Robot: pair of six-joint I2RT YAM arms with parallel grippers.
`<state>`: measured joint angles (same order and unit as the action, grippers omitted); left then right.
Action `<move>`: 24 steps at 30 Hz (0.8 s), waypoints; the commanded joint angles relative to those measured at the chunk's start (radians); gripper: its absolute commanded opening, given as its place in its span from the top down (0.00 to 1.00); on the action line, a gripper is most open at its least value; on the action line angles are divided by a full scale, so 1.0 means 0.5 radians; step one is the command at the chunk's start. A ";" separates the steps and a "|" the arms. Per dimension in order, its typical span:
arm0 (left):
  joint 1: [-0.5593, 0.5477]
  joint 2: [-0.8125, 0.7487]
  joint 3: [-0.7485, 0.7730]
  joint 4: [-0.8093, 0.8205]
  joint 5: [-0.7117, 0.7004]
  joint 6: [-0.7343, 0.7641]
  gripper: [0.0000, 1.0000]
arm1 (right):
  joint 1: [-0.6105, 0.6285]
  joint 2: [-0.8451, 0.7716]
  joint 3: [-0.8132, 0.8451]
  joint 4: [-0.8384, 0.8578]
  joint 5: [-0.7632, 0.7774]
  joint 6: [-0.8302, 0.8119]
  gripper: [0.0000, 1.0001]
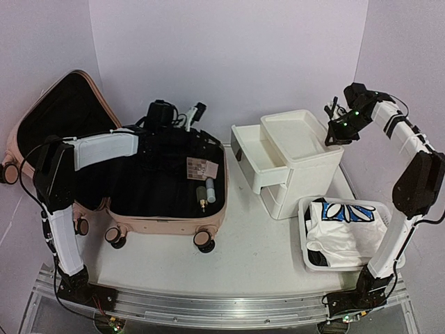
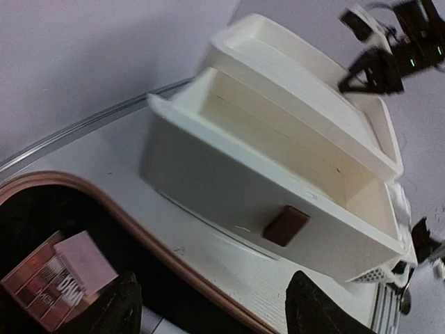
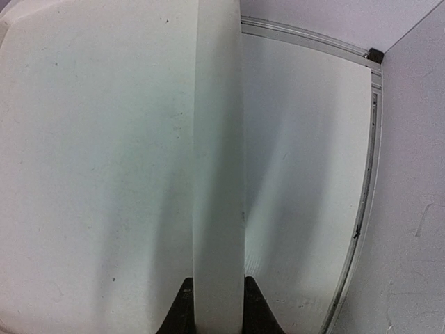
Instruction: Open, take out, and arrange the luggage
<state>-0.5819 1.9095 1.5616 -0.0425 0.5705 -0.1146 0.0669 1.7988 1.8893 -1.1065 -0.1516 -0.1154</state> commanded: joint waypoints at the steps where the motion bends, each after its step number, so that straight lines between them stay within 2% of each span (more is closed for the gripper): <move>1: 0.279 -0.095 -0.067 0.046 0.052 -0.588 0.31 | -0.040 -0.129 -0.026 0.022 -0.192 0.195 1.00; 7: 0.491 0.297 0.061 -0.001 0.118 -1.023 0.38 | -0.041 -0.149 -0.087 0.050 -0.248 0.279 1.00; 11: 0.492 0.489 0.197 -0.008 0.041 -1.074 0.38 | -0.041 -0.171 -0.125 0.052 -0.267 0.292 1.00; 16: 0.469 0.601 0.220 -0.009 -0.179 -1.148 0.39 | -0.039 -0.207 -0.156 0.056 -0.280 0.298 1.00; 19: 0.451 0.682 0.245 -0.009 -0.206 -1.198 0.39 | -0.042 -0.203 -0.157 0.056 -0.290 0.306 1.00; 22: 0.440 0.781 0.322 -0.008 -0.168 -1.241 0.43 | -0.042 -0.190 -0.152 0.061 -0.301 0.316 1.00; 24: 0.437 0.820 0.353 -0.007 -0.136 -1.263 0.52 | -0.041 -0.183 -0.148 0.062 -0.313 0.322 1.00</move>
<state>-0.3557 2.2883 1.6684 -0.0765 0.4950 -0.7059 0.0536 1.7496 1.8160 -1.0607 -0.1570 -0.0555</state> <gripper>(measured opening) 0.554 0.161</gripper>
